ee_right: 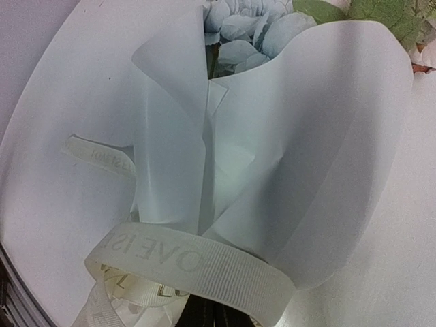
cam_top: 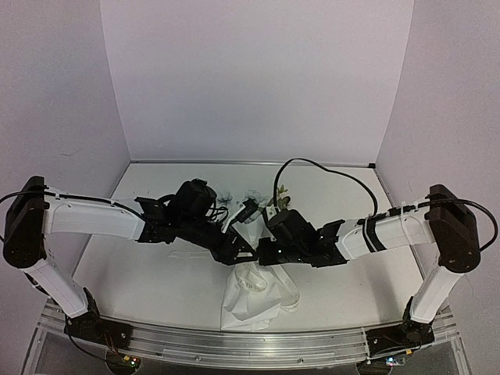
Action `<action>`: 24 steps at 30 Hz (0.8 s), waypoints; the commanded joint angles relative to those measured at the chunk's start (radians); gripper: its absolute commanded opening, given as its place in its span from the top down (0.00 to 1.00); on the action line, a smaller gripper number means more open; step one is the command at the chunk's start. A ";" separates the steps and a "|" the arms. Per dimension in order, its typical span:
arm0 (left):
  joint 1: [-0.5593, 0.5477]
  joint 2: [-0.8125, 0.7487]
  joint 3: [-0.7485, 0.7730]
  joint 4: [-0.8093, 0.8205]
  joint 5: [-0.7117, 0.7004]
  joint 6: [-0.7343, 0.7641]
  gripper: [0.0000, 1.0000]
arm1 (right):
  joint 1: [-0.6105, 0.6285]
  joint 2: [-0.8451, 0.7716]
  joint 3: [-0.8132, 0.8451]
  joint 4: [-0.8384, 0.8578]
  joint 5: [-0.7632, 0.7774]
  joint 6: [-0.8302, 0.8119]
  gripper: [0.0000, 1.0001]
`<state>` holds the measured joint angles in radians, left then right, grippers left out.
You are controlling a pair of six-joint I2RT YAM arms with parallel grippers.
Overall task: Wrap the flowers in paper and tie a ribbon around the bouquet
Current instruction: Cross the half-tied ribbon over the folded bouquet.
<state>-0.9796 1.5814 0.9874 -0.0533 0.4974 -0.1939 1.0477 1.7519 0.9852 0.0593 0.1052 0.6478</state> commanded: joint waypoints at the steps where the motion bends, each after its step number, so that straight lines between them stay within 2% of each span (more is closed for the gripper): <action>1: 0.038 -0.058 0.009 -0.005 -0.247 -0.046 0.58 | -0.003 -0.020 -0.011 0.028 -0.001 -0.008 1.00; 5: 0.064 -0.013 0.038 -0.066 -0.256 -0.051 0.65 | -0.004 -0.034 -0.022 0.040 -0.001 -0.003 1.00; 15: 0.063 0.092 0.083 -0.096 -0.223 -0.041 0.54 | -0.003 -0.050 -0.036 0.053 -0.004 0.005 1.00; 22: 0.064 0.131 0.121 -0.095 -0.266 -0.037 0.57 | -0.003 -0.055 -0.040 0.054 -0.006 0.006 1.00; 24: 0.064 0.138 0.128 -0.095 -0.270 -0.034 0.61 | -0.002 -0.057 -0.040 0.054 -0.009 0.006 1.00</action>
<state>-0.9115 1.7073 1.0553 -0.1550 0.2566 -0.2352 1.0477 1.7409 0.9527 0.0860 0.0914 0.6517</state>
